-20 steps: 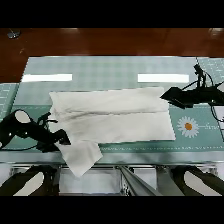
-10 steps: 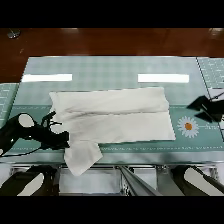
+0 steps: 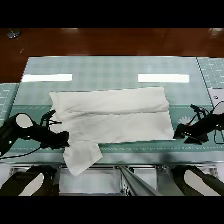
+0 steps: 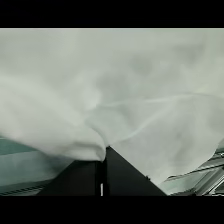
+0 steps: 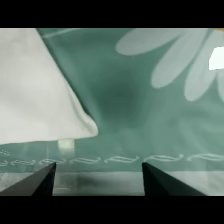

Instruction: Fold the shirts.

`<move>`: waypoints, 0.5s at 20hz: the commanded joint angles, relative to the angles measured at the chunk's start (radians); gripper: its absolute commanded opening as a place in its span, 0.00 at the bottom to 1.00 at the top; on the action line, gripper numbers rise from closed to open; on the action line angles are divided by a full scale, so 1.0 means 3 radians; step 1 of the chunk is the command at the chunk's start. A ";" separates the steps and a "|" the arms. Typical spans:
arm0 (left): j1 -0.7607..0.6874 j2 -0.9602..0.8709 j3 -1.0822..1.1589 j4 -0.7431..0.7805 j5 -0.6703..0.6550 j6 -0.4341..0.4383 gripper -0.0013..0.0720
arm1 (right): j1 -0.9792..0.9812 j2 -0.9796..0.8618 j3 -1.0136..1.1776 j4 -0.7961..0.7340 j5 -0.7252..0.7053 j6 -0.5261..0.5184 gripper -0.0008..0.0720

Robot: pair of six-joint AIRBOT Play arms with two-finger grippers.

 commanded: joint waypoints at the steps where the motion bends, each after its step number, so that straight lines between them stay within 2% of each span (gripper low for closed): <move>1: -0.0003 0.0005 0.0004 -0.0003 0.0010 0.0032 0.04 | 0.0111 0.0001 -0.0060 0.0286 -0.0295 -0.0019 0.86; 6: -0.0003 0.0005 0.0004 -0.0025 0.0102 0.0032 0.04 | 0.0123 -0.0231 -0.0060 0.0446 -0.0301 -0.0088 0.86; 10: -0.0003 0.0005 0.0004 -0.0025 0.0100 0.0032 0.04 | 0.0122 -0.0289 -0.0056 0.0767 -0.0629 -0.0116 0.86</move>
